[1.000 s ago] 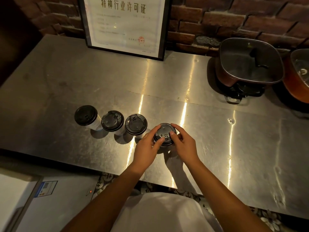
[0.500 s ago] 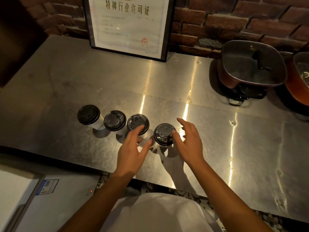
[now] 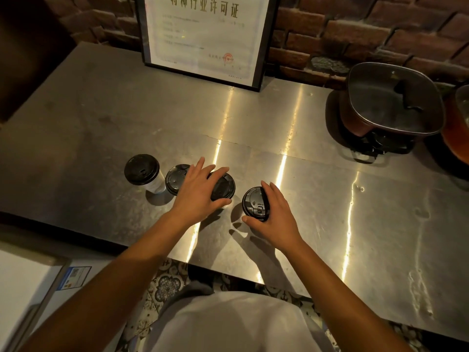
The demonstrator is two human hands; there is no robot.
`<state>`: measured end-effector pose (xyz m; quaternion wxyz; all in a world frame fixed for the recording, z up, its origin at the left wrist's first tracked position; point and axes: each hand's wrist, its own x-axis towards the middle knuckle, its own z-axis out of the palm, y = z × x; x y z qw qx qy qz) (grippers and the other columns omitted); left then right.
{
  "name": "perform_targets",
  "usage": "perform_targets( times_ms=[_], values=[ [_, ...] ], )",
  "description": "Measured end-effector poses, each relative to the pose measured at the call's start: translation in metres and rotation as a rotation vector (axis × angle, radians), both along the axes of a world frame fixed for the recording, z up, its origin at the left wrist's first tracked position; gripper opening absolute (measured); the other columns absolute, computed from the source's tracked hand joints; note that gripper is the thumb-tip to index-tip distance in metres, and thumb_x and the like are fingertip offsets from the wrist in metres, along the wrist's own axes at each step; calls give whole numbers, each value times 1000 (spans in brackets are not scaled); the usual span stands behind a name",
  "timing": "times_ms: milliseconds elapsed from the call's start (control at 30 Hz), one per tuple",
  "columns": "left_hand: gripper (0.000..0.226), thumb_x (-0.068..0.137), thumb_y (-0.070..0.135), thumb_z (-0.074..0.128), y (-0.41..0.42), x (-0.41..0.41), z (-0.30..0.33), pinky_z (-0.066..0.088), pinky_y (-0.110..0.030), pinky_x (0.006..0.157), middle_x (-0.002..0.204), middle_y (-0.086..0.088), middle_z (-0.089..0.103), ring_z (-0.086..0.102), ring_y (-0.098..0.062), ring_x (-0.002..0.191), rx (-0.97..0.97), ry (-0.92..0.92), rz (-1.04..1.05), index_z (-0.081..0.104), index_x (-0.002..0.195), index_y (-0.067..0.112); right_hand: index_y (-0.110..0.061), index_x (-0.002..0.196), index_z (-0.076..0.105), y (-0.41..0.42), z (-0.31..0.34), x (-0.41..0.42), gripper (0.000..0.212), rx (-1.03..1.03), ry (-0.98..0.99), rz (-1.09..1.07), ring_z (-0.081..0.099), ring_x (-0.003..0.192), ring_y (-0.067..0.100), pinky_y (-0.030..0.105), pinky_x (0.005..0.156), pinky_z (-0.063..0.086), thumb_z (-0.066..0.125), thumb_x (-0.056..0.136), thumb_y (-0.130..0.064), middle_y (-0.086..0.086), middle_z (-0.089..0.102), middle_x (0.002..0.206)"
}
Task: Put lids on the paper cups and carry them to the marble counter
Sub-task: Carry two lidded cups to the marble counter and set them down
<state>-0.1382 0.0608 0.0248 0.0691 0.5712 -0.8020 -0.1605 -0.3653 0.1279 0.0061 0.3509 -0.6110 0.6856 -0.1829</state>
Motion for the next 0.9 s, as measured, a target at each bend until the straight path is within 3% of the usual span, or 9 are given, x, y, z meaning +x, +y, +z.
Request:
perform_targets(
  times_ms=[200,500,633,700,800,900],
  values=[
    [63,88,62,62,-9,3,-6,12,-57,125,158,-8,42,16,-37,155,-13,-80,-124,46,146,42,-37,160,22,2,-3,2,93,-11,-9,-27,26,155,27,49,118,37,75,86,-55,-2,16,172],
    [66,88,59,66,-12,-4,0,17,-55,126,159,-8,39,18,-36,154,17,-75,-164,46,147,40,-34,160,25,5,-2,4,90,-45,45,-36,28,154,22,46,116,40,73,87,-54,-6,18,172],
    [69,86,59,68,-13,-7,1,20,-55,124,158,-8,39,21,-36,153,21,-112,-175,44,148,40,-34,158,26,4,-5,3,89,-56,33,-23,39,147,21,44,110,49,73,85,-56,-7,26,167],
    [71,85,57,70,-13,-8,0,23,-55,123,157,-8,40,25,-36,151,9,-122,-190,44,149,40,-33,155,29,4,-5,2,88,-75,11,-27,45,141,18,36,103,52,75,83,-54,-8,33,162],
    [69,85,53,72,-13,-12,1,34,-48,116,148,-9,45,38,-33,140,-16,-82,-170,47,146,36,-33,152,34,4,-3,3,85,-84,-50,-58,48,134,12,17,93,42,79,82,-48,-11,39,154],
    [67,83,53,73,-9,-17,4,40,-45,113,146,-6,46,41,-28,136,-24,-30,-130,50,144,36,-33,151,37,5,-2,1,85,-81,-91,-94,49,131,9,8,89,34,82,80,-47,-10,42,153]
  ],
)
